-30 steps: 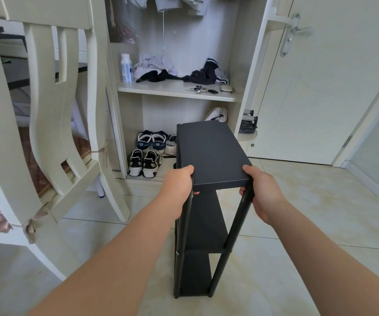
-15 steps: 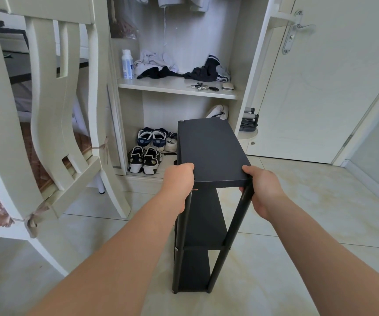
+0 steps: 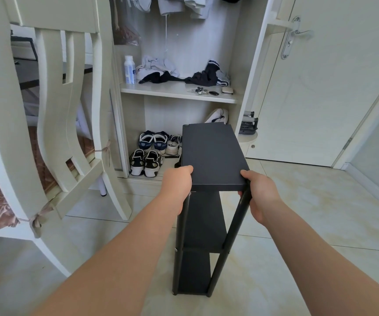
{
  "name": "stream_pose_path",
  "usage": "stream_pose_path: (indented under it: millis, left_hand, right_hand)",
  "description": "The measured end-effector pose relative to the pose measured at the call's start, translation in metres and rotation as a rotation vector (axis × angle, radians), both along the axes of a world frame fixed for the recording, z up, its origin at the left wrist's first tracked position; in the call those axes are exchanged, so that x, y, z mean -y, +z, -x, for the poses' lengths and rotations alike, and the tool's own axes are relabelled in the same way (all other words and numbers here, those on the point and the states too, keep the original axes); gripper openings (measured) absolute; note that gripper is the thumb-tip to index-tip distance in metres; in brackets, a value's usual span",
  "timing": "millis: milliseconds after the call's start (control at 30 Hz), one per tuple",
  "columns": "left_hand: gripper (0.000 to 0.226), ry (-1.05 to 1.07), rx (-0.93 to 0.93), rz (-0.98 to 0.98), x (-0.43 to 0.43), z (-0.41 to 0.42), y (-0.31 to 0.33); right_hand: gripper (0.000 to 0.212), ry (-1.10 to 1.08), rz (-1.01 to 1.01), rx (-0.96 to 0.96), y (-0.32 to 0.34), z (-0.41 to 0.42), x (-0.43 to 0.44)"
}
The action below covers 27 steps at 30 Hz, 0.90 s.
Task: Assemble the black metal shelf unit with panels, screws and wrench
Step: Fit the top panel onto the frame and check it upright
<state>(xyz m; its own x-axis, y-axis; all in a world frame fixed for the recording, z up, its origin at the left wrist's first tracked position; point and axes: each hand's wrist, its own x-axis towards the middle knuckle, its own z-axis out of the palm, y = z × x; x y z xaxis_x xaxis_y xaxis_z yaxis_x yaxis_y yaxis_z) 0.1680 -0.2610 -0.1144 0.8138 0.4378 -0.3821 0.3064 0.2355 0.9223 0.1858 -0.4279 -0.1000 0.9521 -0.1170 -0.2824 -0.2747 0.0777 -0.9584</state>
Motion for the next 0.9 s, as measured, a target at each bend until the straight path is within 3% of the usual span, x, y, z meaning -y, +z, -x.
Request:
stream_pose_path:
  millis: [167, 300, 467, 533, 667, 767, 900]
  left_hand:
    - [0.011, 0.003, 0.005, 0.034, 0.002, 0.001, 0.0]
    - [0.025, -0.016, -0.003, 0.029, 0.002, -0.001, 0.001]
    - [0.018, -0.033, 0.062, -0.016, 0.001, 0.005, -0.001]
    - [0.032, -0.184, 0.077, -0.036, -0.004, 0.016, 0.003]
    - [0.089, -0.584, -0.252, -0.349, -0.021, 0.034, 0.014]
    - [0.084, -0.595, -0.263, -0.517, -0.024, 0.036, 0.021]
    - [0.068, -0.496, -0.137, -0.542, -0.035, 0.031, 0.014]
  right_hand:
    - [0.017, -0.008, -0.018, -0.007, 0.0, 0.002, 0.002]
    - [0.012, -0.039, -0.043, -0.013, 0.0, -0.001, 0.001]
    - [0.009, -0.043, -0.05, -0.024, 0.0, -0.002, 0.001]
    - [0.01, -0.019, -0.057, -0.03, 0.002, -0.001, 0.003]
    - [0.014, 0.026, -0.046, -0.052, 0.002, -0.001, 0.01]
    - [0.016, 0.028, -0.009, -0.05, 0.002, -0.002, 0.012]
    - [0.01, 0.062, -0.034, -0.048, 0.002, 0.001, 0.009]
